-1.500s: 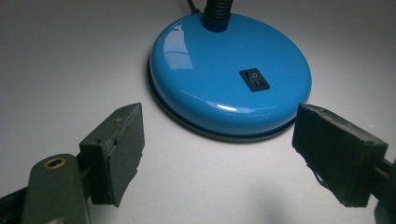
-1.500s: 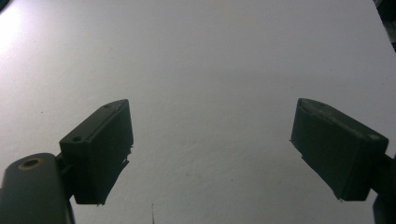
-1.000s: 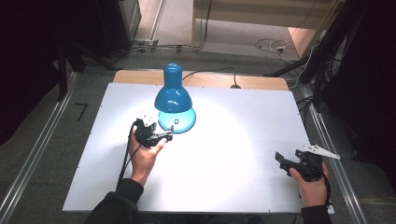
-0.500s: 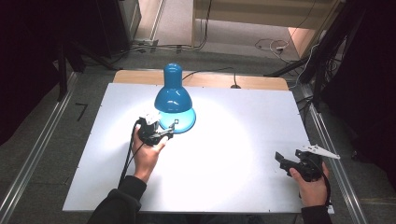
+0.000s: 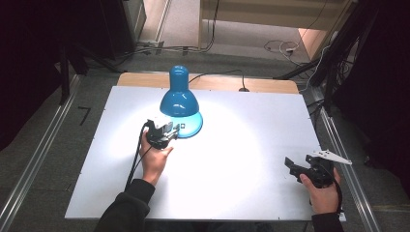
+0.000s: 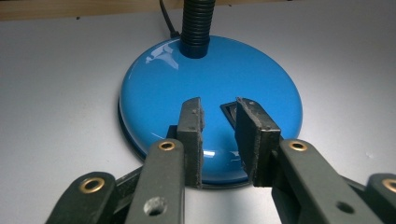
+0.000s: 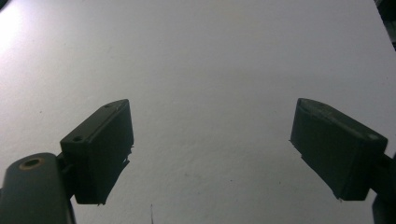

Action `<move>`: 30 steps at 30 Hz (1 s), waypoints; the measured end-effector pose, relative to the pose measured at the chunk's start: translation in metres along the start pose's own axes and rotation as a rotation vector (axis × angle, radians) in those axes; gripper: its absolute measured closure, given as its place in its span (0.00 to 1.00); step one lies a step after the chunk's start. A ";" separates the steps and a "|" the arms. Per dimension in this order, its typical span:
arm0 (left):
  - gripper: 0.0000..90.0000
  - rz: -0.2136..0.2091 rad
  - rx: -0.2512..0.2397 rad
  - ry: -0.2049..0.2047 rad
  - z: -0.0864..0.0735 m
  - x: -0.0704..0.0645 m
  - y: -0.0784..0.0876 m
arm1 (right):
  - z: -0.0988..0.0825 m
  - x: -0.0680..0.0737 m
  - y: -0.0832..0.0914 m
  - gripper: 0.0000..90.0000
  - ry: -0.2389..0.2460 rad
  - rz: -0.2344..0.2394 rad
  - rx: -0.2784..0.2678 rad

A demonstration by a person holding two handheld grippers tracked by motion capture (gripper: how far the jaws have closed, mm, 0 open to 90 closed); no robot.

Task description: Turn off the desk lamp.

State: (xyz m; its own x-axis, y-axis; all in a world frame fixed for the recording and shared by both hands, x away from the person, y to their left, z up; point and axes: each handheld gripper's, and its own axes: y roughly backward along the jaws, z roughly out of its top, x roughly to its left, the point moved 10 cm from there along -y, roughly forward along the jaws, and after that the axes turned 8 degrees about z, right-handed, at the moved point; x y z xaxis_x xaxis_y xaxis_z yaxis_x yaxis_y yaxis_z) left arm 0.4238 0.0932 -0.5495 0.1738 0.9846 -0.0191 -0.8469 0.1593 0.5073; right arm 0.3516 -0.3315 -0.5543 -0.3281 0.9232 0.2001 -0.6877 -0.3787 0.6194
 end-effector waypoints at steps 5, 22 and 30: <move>1.00 -0.019 -0.026 0.000 0.003 -0.005 -0.004 | 0.000 0.000 0.000 0.13 0.000 -0.001 0.000; 1.00 -0.045 -0.014 0.018 0.001 -0.012 -0.017 | 0.000 -0.001 0.000 0.13 -0.001 0.003 0.001; 1.00 -0.040 -0.021 0.004 0.002 -0.011 -0.019 | 0.000 -0.001 0.000 0.13 -0.001 0.004 0.001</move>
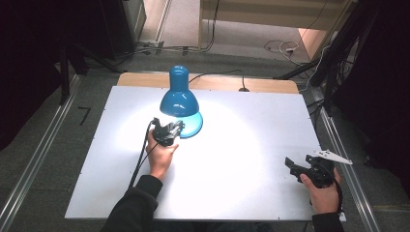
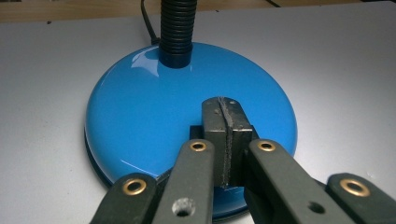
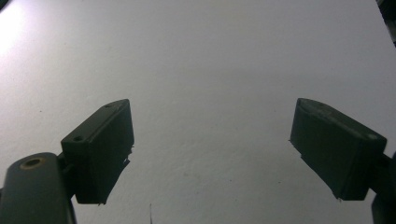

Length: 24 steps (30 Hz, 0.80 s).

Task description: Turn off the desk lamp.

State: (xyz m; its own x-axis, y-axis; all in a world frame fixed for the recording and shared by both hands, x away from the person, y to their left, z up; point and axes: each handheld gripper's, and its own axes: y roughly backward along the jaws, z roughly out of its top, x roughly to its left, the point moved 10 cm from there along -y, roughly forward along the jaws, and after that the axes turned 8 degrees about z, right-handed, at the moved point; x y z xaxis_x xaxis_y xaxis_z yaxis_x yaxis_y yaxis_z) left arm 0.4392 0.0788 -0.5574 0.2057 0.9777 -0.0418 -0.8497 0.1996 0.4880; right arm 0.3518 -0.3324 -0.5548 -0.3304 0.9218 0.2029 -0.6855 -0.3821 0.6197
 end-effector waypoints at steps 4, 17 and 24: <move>1.00 0.003 -0.005 -0.010 0.001 -0.001 -0.001 | 0.000 0.001 0.000 0.14 0.003 0.002 -0.001; 1.00 0.032 -0.017 -0.040 0.003 -0.003 -0.008 | 0.002 0.004 -0.001 0.14 0.008 0.008 -0.002; 1.00 0.049 -0.011 -0.044 0.005 0.002 -0.010 | 0.001 0.002 -0.001 0.14 0.003 0.010 -0.001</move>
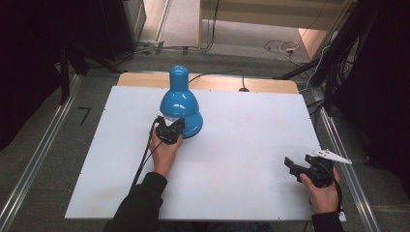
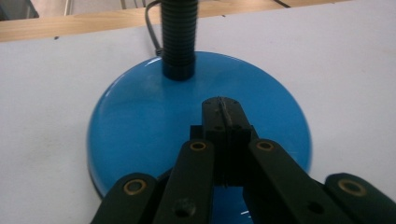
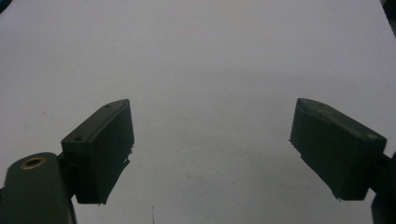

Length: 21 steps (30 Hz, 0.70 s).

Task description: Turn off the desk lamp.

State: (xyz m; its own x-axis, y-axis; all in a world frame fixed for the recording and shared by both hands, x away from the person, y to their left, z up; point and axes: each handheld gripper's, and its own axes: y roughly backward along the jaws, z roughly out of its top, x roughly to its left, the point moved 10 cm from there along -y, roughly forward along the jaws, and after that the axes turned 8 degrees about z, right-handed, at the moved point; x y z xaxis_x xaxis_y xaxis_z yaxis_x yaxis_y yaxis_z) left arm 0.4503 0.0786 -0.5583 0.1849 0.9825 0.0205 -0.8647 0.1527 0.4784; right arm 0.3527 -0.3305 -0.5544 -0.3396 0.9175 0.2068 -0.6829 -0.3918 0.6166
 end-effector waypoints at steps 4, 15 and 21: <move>1.00 -0.015 -0.021 0.021 0.004 0.005 0.003 | 0.000 0.000 0.001 0.14 -0.004 -0.004 0.001; 1.00 0.035 -0.043 0.088 0.004 0.028 0.006 | 0.000 0.000 0.000 0.14 0.000 -0.002 0.001; 1.00 0.057 -0.052 0.134 0.005 0.045 0.010 | -0.001 0.000 0.000 0.14 0.001 -0.003 0.003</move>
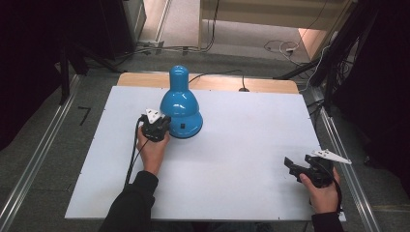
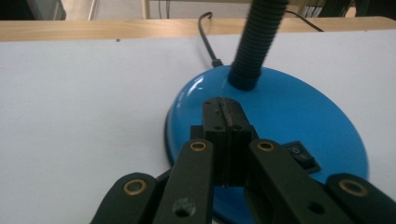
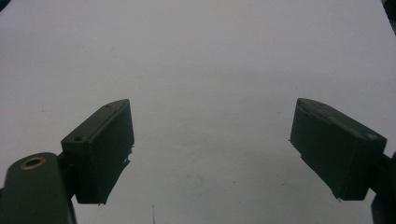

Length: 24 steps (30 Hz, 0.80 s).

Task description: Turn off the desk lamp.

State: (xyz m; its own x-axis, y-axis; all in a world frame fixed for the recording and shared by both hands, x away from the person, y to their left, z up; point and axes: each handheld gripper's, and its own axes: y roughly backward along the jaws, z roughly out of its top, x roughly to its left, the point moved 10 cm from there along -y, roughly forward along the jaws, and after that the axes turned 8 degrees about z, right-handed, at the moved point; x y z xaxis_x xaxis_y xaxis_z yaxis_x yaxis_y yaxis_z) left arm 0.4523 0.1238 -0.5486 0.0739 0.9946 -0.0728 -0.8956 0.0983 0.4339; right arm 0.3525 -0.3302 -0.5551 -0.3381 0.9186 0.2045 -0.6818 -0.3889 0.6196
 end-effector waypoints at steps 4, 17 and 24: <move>1.00 0.013 0.003 0.028 0.000 0.012 0.002 | 0.000 0.000 0.000 0.14 0.000 -0.001 0.001; 0.85 0.014 0.009 0.078 0.002 0.030 0.006 | -0.001 0.000 -0.001 0.14 0.001 -0.008 0.007; 0.65 0.002 0.017 0.080 0.002 0.032 0.012 | -0.001 0.000 0.000 0.14 -0.001 -0.006 0.005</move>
State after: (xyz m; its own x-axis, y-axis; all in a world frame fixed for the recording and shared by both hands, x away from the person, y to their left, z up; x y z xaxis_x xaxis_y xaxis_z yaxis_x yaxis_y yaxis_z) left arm 0.4451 0.1567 -0.5436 0.0362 0.9890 -0.1435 -0.8882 0.0977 0.4490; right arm 0.3522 -0.3304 -0.5563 -0.3335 0.9211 0.2010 -0.6807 -0.3828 0.6246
